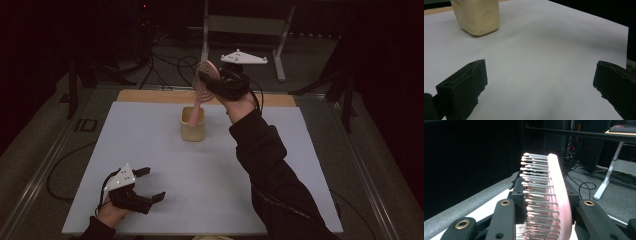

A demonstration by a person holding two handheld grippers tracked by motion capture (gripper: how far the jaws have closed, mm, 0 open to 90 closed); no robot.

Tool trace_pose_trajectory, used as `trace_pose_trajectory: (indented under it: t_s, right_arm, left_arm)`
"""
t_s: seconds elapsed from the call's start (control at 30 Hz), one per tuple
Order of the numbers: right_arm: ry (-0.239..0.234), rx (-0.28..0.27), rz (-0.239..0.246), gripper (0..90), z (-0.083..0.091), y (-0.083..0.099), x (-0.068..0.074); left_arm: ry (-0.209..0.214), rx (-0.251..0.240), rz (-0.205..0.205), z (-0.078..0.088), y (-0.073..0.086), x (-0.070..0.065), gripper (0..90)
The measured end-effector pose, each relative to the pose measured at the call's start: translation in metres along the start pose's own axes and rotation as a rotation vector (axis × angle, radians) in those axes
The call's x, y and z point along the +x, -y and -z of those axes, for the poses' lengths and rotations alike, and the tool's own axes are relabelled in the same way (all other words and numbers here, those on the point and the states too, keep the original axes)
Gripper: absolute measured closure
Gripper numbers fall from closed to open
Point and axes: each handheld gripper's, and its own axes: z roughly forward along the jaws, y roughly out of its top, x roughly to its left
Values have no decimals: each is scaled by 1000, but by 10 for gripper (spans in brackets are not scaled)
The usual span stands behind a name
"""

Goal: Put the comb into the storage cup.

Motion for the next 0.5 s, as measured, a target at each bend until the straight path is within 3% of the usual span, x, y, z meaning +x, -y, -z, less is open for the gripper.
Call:
trace_pose_trajectory:
  t_s: [0.5]
  right_arm:
    - [47,-1,3,647,-22,-6,-10]
  left_arm:
    - [12,-3,-14,0,0,-2,1]
